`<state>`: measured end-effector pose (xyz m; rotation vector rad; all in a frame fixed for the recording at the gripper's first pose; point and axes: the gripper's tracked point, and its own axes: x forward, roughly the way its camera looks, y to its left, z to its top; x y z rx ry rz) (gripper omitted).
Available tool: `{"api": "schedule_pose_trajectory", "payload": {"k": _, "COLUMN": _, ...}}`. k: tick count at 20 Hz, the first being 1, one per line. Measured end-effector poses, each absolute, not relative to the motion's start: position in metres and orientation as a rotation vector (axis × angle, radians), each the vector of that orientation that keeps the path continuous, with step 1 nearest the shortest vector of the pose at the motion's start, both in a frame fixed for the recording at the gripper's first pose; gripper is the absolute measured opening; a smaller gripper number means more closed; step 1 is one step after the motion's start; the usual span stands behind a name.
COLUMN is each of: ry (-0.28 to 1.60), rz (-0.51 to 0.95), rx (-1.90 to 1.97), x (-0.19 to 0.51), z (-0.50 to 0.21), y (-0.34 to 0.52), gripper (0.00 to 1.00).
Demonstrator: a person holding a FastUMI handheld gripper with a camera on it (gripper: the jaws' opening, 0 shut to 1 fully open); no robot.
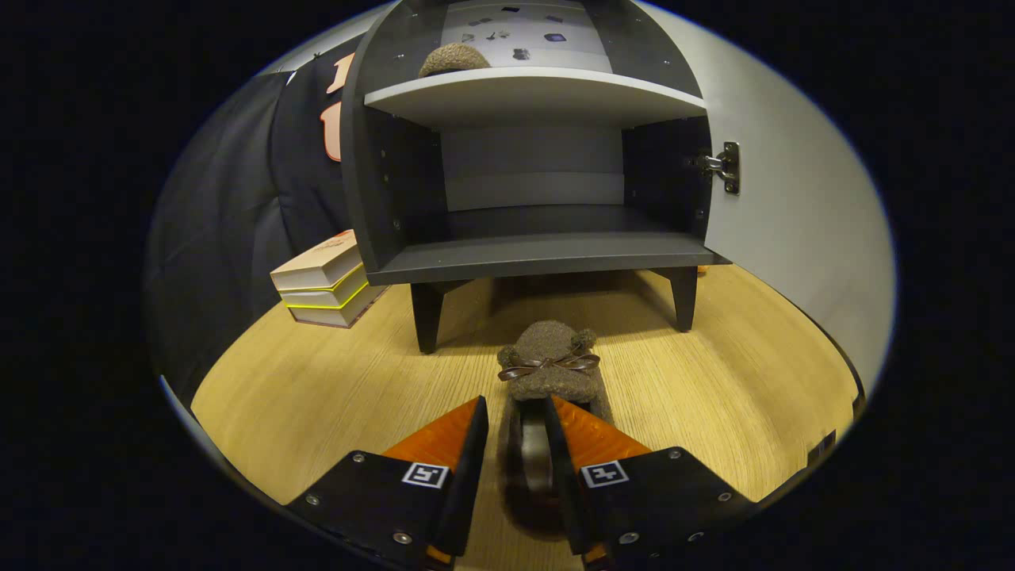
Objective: Open the shoe cabinet door, grab the shoes and put them into the shoe cabinet, then close the shoe cabinet door.
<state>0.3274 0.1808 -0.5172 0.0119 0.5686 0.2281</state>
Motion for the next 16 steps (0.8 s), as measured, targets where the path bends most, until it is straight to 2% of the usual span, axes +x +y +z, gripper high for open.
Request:
{"api": "schedule_pose_trajectory", "payload": {"k": 5, "ry": 0.596, "rz": 0.231, "rx": 0.013, "x": 0.347, "z": -0.537, "y": 0.190, "gripper": 0.32}}
{"api": "schedule_pose_trajectory", "payload": {"k": 9, "ry": 0.597, "rz": 0.246, "rx": 0.015, "x": 0.358, "z": -0.544, "y": 0.194, "gripper": 0.16}}
{"api": "schedule_pose_trajectory", "payload": {"k": 10, "ry": 0.592, "rz": 0.249, "rx": 0.018, "x": 0.359, "z": -0.542, "y": 0.195, "gripper": 0.08}}
{"api": "schedule_pose_trajectory", "payload": {"k": 13, "ry": 0.611, "rz": 0.281, "rx": 0.012, "x": 0.354, "z": -0.541, "y": 0.195, "gripper": 0.03}}
{"api": "schedule_pose_trajectory", "payload": {"k": 16, "ry": 0.616, "rz": 0.298, "rx": 0.007, "x": 0.346, "z": -0.525, "y": 0.190, "gripper": 0.02}}
